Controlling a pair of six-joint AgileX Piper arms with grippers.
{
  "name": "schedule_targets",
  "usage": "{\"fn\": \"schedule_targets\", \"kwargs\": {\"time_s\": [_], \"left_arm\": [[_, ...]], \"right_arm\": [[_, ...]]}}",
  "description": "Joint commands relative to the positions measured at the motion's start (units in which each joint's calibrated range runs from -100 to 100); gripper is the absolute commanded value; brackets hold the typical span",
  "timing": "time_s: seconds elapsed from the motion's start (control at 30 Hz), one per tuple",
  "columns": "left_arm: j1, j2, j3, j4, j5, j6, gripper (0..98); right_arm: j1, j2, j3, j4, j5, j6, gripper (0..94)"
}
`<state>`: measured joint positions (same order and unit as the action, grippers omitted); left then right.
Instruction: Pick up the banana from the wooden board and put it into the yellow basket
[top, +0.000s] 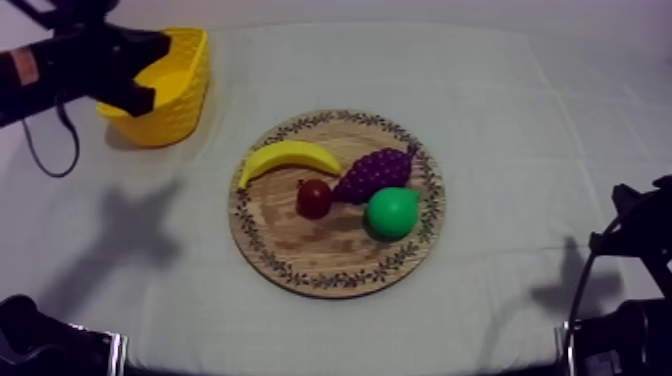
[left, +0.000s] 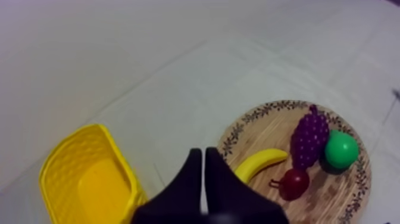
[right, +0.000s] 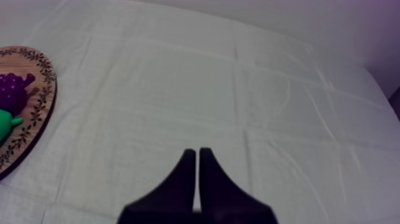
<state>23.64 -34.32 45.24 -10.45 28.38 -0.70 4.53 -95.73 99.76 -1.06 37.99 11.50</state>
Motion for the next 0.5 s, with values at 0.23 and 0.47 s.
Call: {"fn": "schedule_targets", "kwargs": {"time_s": [0.23,0.47], "left_arm": [[2.6,14.1,-9.4,-0.90,6.6,-7.6,2.7],[4.2,20.1,-9.4,-2.76,7.8,-8.4,3.4]], "right_arm": [[0.0,0.0,0.0,0.0,0.0,0.0,0.3],[0.0,0.0,0.0,0.0,0.0,0.0,0.3]]}}
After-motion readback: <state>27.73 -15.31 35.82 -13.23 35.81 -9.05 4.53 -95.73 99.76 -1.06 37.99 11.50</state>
